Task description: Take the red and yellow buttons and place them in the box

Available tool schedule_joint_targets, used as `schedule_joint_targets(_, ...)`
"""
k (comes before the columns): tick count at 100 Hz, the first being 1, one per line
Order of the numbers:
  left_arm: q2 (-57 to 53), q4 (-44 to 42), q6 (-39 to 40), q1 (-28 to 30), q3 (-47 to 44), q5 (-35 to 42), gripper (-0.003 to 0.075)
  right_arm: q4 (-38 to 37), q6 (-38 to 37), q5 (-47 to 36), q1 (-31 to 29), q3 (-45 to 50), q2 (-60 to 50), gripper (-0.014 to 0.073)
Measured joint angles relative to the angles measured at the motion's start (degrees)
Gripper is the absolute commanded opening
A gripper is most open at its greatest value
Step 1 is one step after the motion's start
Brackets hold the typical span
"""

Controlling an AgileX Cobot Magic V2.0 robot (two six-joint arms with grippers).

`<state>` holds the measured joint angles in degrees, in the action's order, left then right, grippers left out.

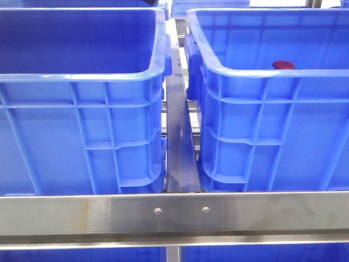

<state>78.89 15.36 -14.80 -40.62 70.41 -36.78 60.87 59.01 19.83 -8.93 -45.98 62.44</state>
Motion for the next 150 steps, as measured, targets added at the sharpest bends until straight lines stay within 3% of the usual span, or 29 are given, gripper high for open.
schedule_joint_targets(38,-12.67,-0.21,0.00,0.00,-14.95,10.62,-0.0020,0.00,0.00,0.71,0.00,16.23,-27.17,-0.0070)
schedule_joint_targets(68,-26.40,-0.56,0.00,0.00,-27.95,17.74,-0.0020,-0.13,0.00,2.30,0.00,23.16,-44.43,-0.0070)
schedule_joint_targets(126,-44.01,-0.93,0.00,0.23,-42.75,25.22,-0.0020,-0.50,0.00,4.69,-0.14,23.38,-45.75,-0.0070)
schedule_joint_targets(150,-44.63,-1.88,0.00,8.86,-43.10,25.38,-0.0020,-0.50,0.00,4.69,-0.14,23.38,-45.75,-0.0070)
